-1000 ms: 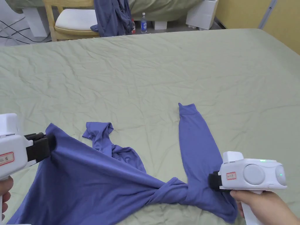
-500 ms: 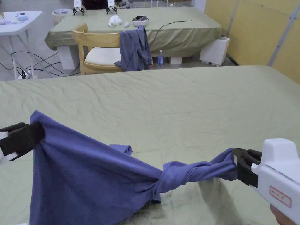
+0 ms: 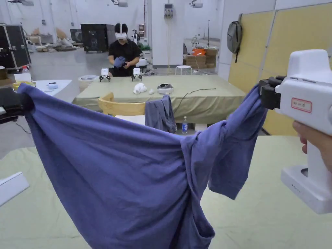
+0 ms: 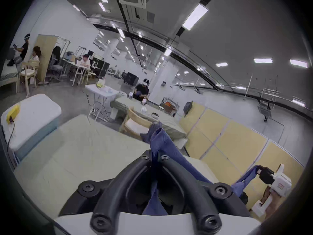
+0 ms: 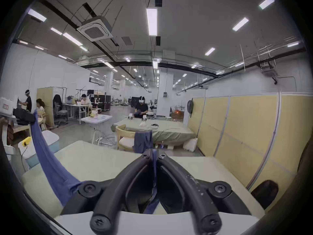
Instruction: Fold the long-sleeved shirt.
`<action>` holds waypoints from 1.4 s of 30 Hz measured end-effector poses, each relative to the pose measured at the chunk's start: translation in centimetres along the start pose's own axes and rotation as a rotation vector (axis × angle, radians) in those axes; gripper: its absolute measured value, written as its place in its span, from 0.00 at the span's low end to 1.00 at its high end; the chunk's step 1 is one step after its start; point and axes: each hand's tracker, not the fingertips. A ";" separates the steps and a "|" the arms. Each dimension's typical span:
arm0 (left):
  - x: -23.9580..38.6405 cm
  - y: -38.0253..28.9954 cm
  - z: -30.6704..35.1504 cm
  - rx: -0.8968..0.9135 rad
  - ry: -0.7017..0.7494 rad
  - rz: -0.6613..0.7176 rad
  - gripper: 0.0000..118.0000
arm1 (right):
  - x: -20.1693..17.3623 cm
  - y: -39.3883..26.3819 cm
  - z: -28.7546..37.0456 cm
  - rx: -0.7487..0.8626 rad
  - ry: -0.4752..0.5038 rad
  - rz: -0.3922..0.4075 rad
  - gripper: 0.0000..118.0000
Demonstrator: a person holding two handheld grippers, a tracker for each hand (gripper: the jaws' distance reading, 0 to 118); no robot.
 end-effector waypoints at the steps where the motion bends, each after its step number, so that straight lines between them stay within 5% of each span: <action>1: 0.3 1.3 -0.5 0.022 0.000 0.004 0.03 | 0.1 1.5 -1.0 -0.001 -0.015 0.007 0.04; 13: 1.4 11.0 -8.6 0.104 0.036 0.019 0.03 | 2.6 11.2 -13.3 -0.054 -0.053 -0.094 0.05; 25: 0.8 10.2 -18.5 0.125 0.078 -0.050 0.03 | 2.6 12.8 -22.5 -0.041 -0.086 -0.188 0.05; 34: -6.1 -3.9 -29.4 -0.119 0.189 -0.079 0.03 | 0.5 -3.3 -31.1 -0.293 -0.075 -0.141 0.04; 42: -13.7 -22.1 -33.3 -0.430 0.302 -0.074 0.03 | -1.8 -24.2 -31.7 -0.641 -0.031 -0.214 0.05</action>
